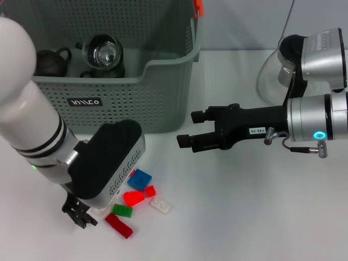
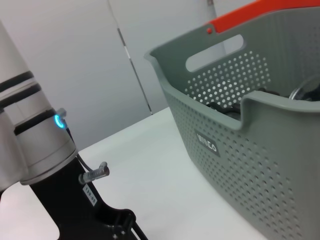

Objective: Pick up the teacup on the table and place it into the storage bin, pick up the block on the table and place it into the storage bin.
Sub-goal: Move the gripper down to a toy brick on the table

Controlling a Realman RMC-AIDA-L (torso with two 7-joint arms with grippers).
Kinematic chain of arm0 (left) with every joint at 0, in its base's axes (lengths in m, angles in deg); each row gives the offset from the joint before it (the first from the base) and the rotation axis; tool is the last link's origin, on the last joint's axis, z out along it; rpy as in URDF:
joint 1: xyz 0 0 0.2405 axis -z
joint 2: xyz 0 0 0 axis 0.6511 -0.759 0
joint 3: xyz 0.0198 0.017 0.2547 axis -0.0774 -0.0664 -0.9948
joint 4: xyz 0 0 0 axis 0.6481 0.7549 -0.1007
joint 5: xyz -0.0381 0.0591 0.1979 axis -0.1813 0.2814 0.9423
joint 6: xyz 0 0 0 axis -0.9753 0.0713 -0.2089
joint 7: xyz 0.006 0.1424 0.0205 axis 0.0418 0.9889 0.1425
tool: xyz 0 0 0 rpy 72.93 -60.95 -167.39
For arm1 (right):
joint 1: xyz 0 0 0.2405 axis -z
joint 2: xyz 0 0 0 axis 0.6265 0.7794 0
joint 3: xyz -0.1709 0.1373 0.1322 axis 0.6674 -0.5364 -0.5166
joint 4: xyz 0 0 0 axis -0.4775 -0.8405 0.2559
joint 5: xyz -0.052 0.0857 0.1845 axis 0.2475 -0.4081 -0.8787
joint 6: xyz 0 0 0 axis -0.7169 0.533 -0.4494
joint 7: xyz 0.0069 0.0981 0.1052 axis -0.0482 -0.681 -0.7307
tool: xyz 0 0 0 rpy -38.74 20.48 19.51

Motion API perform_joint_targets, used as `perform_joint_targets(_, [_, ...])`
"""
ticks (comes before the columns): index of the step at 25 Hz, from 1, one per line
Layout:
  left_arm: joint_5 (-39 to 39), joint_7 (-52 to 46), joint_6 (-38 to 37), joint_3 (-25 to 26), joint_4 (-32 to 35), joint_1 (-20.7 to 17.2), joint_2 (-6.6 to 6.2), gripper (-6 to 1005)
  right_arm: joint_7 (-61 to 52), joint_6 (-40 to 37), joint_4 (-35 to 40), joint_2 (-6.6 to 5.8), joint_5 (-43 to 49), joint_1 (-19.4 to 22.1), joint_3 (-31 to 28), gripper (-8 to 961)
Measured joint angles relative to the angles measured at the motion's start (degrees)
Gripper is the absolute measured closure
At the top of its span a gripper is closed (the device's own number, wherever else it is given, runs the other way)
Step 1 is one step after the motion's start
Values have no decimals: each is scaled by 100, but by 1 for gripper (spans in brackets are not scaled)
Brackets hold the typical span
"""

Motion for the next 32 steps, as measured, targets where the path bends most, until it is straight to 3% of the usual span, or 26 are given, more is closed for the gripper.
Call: perform_joint_targets(32, [205, 7, 253, -207, -627, 292, 8, 307, 104, 164, -101, 9, -77, 26, 0, 36])
